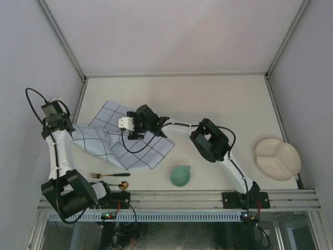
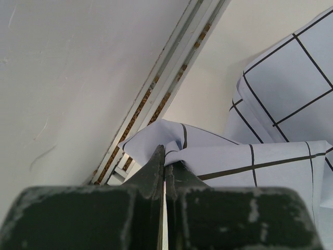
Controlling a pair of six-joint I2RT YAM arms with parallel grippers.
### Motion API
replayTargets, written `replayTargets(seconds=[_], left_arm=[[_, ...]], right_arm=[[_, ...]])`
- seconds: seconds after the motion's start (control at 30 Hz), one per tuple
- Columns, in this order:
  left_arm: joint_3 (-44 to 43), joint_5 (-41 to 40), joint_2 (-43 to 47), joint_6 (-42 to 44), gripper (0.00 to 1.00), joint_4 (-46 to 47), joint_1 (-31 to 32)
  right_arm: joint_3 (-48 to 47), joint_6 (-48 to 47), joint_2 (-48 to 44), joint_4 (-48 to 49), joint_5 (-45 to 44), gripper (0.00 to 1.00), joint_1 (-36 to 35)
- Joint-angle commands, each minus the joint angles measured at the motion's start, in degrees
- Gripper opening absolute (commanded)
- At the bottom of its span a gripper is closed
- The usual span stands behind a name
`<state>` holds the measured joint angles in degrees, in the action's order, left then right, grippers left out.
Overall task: Set the dinner table for one person
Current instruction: Flatten out the napkin at the center of the board.
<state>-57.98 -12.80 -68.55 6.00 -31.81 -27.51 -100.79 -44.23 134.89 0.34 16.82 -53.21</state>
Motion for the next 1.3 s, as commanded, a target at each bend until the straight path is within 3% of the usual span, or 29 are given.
replayTargets(seconds=[0.0, 0.23, 0.57, 0.63, 0.67, 0.73, 1.03, 1.27], left_arm=[[-0.6, 0.8, 1.4, -0.5, 0.00, 2.4, -0.6], [-0.1, 0.7, 1.6, -0.4, 0.00, 2.5, -0.8], [0.0, 0.8, 0.4, -0.6, 0.00, 2.9, -0.9], [-0.1, 0.8, 0.0, -0.7, 0.00, 2.9, -0.9], [-0.2, 0.9, -0.1, -0.6, 0.00, 2.9, -0.9], [-0.3, 0.7, -0.1, -0.6, 0.00, 2.9, -0.9], [-0.4, 1.5, 0.6, -0.3, 0.00, 2.7, -1.2], [-4.7, 8.2, 2.5, -1.2, 0.00, 0.5, -1.2]], right_arm=[[-2.9, -1.5, 1.8, 6.1, -2.8, 0.85, 0.1], [-5.4, -3.1, 4.6, 9.9, -4.0, 0.75, 0.2], [-6.8, -5.5, 6.7, 15.9, -3.4, 0.48, -0.6], [-7.8, -5.4, 7.3, 15.6, -3.1, 0.34, -0.8], [-8.5, -5.2, 7.6, 14.9, -2.9, 0.16, -0.9], [-9.9, -4.2, 8.0, 14.2, -2.7, 0.00, -0.9], [-12.0, -3.0, 6.3, 12.7, -5.8, 0.00, -0.2], [-7.1, -2.0, -2.7, 7.0, -11.4, 0.00, 3.7]])
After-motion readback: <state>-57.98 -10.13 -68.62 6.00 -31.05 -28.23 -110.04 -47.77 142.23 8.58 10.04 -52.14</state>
